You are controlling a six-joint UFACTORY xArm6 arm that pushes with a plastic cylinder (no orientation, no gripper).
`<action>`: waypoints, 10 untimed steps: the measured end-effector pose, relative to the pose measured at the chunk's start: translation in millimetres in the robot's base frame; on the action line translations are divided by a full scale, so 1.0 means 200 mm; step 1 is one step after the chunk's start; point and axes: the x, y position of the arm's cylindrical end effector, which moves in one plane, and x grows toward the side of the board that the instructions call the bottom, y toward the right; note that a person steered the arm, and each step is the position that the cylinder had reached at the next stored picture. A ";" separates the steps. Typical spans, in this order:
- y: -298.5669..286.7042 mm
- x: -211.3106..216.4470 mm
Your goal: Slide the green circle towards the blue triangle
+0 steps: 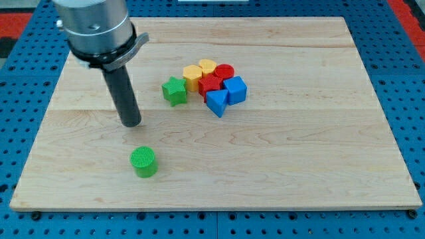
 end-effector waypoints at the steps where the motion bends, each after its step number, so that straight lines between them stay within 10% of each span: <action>1: -0.01 0.11; 5: 0.07 0.49; 10: 0.33 0.22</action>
